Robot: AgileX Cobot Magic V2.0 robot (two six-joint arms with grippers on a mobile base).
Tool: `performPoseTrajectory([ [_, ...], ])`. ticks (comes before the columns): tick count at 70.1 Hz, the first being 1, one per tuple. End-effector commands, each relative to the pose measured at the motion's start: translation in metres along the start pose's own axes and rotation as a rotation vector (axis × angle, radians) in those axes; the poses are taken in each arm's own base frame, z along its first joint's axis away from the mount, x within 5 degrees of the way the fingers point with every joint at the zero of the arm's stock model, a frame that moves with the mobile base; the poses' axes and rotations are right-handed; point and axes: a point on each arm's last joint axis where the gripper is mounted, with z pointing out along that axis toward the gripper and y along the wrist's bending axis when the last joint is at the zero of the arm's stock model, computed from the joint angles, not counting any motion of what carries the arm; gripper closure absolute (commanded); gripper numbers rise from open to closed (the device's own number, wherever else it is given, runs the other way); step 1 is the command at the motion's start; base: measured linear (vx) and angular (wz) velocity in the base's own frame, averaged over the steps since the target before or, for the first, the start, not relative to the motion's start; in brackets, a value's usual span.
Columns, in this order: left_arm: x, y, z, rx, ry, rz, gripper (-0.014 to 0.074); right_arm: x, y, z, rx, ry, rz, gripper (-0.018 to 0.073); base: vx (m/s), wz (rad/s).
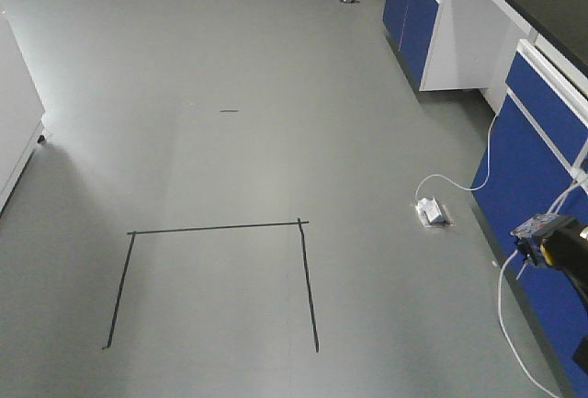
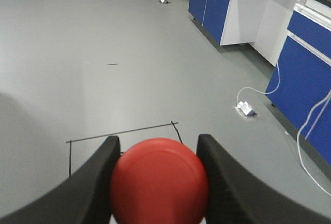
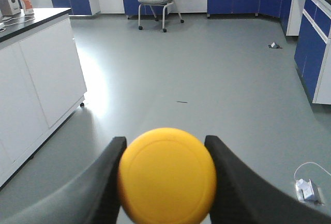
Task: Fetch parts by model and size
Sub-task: 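Drive the base to the bench with the red tray, holding both buttons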
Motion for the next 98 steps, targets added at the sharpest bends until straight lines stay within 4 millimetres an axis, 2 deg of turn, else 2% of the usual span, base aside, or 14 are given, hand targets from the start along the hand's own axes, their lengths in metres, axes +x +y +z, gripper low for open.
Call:
performPoseTrajectory([
  [1,-0.0128,-0.0021,-0.0012,0.020,-0.082,0.001,0.0603,-0.0173,-0.0001,-0.0022,0.007,-0.110,-0.012,0.0569,0.57,-0.06],
  [98,-0.0128,-0.0022,-0.0012,0.020,-0.082,0.001,0.0603,-0.0174,-0.0001,-0.0022,0.007,-0.110,-0.012,0.0569,0.68,0.03],
])
